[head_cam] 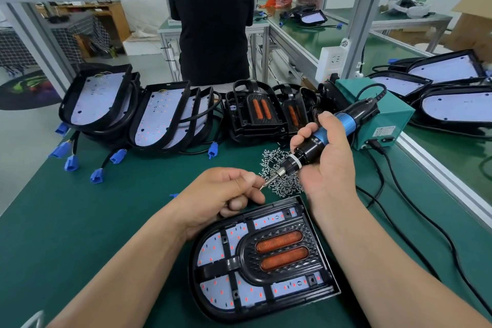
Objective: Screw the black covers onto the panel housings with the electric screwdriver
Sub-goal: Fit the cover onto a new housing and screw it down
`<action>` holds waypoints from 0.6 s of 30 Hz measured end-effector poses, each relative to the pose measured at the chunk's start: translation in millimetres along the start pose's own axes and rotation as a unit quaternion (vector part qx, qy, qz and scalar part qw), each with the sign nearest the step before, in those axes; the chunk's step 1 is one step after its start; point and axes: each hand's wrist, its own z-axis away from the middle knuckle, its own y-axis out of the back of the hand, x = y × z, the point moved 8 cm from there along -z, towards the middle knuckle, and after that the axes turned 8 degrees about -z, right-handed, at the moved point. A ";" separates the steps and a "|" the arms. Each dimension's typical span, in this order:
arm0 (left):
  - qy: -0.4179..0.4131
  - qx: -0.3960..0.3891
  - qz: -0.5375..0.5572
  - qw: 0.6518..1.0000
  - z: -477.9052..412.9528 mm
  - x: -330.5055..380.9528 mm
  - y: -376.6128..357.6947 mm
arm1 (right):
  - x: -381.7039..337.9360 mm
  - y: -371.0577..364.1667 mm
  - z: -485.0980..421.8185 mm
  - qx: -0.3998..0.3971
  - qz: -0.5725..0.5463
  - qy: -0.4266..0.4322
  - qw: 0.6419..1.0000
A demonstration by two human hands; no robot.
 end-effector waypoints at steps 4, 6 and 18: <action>-0.026 0.006 -0.023 0.999 9.2 9.4 9.0 | -12.2 -4.1 2.1 -0.002 -0.019 0.004 1.000; -0.033 -0.015 -0.096 0.995 16.8 12.4 9.7 | -24.2 -8.7 4.2 -0.017 -0.033 0.017 0.999; -0.078 -0.024 -0.298 0.951 22.8 15.7 -4.1 | -42.4 -49.5 32.9 -0.187 0.048 0.007 0.981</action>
